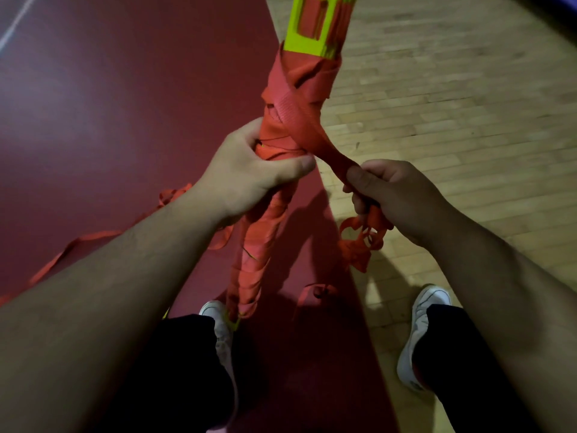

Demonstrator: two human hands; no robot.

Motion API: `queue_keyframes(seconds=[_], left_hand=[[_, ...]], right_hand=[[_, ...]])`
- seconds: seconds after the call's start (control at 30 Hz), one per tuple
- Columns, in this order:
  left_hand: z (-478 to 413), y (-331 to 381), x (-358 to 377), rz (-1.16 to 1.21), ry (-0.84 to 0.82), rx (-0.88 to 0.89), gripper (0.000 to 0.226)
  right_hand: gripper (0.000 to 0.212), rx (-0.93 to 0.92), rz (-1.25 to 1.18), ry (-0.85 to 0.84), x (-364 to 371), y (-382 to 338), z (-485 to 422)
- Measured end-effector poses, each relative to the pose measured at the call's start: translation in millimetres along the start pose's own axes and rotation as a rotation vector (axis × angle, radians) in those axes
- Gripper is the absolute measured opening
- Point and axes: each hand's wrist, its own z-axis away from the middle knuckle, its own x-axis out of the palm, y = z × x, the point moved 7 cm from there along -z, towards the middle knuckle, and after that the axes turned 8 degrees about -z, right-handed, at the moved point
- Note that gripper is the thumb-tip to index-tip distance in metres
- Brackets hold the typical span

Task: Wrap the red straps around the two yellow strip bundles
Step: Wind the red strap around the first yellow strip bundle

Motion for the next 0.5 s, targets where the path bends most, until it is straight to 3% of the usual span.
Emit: queue_keyframes(seconds=[0.1,0.23,0.3,0.4,0.5], left_hand=[[0.6,-0.8,-6.9,0.009,0.001,0.058,0.033],[3.9,3.8,-6.1,0.11,-0.007,0.105,0.062],[6.2,9.5,-2.0,0.224,-0.02,0.11,0.054],[7.6,20.6,3.7,0.409,-0.031,0.089,0.025],[10.6,25.5,2.7,0.453,0.059,0.006,0.033]], right_hand=[[0.027,-0.019,-0.009,-0.002,1.1,-2.8,0.2],[0.024,-0.038,-0.052,-0.041,8.0,-8.3,0.3],[0.028,-0.055,-0.069,-0.053,12.1,-12.0,-0.1],[0.033,-0.065,-0.053,-0.066,16.3,-14.2,-0.3],[0.031,-0.048,0.004,-0.085,19.7,-11.0,0.0]])
